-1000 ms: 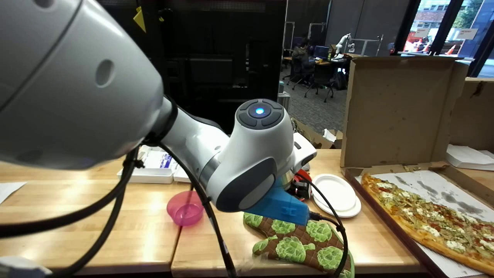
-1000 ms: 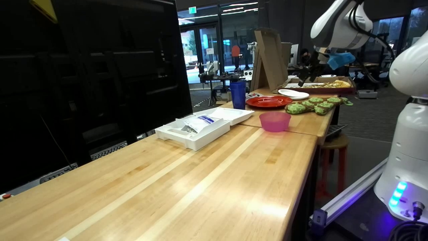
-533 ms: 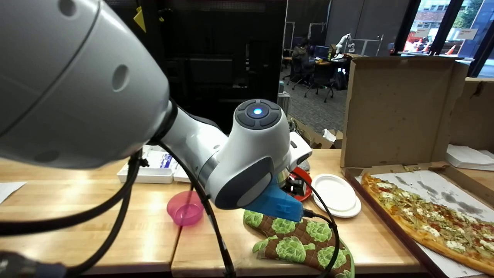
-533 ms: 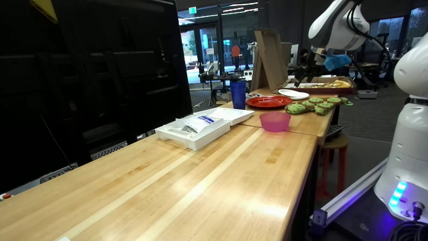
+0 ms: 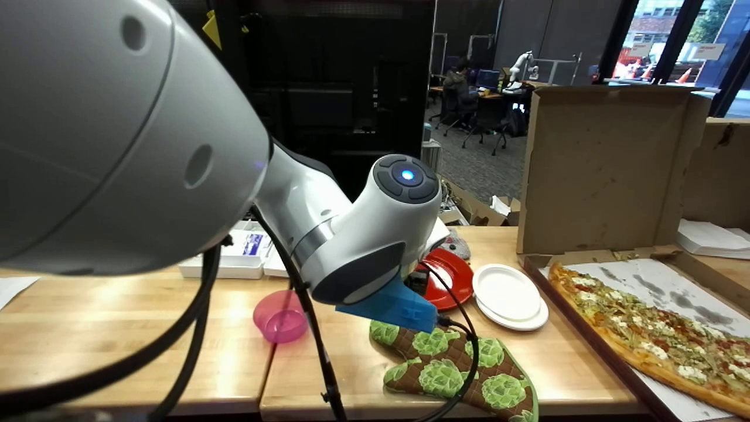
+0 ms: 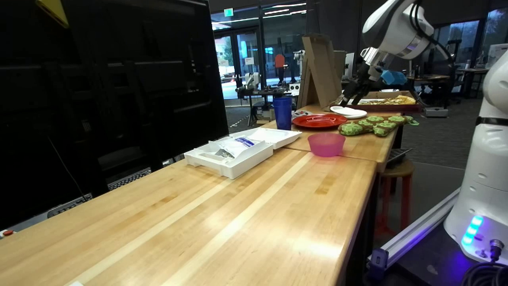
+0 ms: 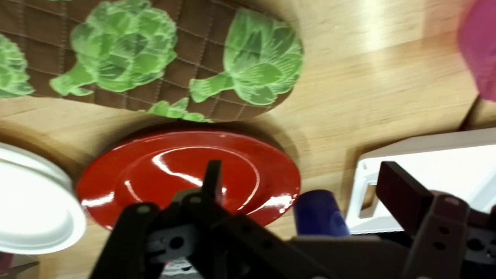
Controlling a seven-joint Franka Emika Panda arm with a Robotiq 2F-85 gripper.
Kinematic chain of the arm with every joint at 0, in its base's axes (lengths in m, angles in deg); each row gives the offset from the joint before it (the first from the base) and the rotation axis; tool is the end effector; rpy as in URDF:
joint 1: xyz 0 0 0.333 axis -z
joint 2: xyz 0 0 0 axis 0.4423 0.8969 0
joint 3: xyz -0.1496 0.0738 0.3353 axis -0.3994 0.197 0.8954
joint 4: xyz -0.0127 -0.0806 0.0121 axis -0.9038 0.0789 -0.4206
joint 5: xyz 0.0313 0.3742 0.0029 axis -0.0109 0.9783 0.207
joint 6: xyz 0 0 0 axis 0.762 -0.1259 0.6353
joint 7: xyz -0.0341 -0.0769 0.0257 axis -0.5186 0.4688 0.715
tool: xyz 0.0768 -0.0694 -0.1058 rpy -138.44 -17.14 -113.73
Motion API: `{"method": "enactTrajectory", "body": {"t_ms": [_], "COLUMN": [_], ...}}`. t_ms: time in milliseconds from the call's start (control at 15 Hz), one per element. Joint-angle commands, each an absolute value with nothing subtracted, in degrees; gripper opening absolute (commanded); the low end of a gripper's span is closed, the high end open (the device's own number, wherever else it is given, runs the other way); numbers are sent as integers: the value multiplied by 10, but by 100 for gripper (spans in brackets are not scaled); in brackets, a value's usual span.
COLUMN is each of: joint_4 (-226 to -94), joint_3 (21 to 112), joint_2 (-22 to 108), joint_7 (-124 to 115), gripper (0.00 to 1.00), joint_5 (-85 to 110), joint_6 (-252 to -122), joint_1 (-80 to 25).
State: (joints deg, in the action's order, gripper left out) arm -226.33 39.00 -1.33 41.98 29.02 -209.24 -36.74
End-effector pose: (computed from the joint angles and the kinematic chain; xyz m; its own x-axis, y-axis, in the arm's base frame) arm 0.3515 -0.1403 0.4019 0.8642 0.1137 0.4901 0.1863 -0.9772 -0.1019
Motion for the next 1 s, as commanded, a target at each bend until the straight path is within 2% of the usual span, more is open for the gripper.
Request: {"method": "enactTrajectory", "body": {"t_ms": [0,333,933], "joint_4": [-2263,-2266,-2263], "joint_3": [372,411,493], "joint_2": [-62,-77,-74], "joint_7": [484,506,508], "gripper": [100,100,100], "joint_5": [326,322,333], "joint_6": [-2012,-1923,-1853], "joint_1": [-390,-361,-361]}}
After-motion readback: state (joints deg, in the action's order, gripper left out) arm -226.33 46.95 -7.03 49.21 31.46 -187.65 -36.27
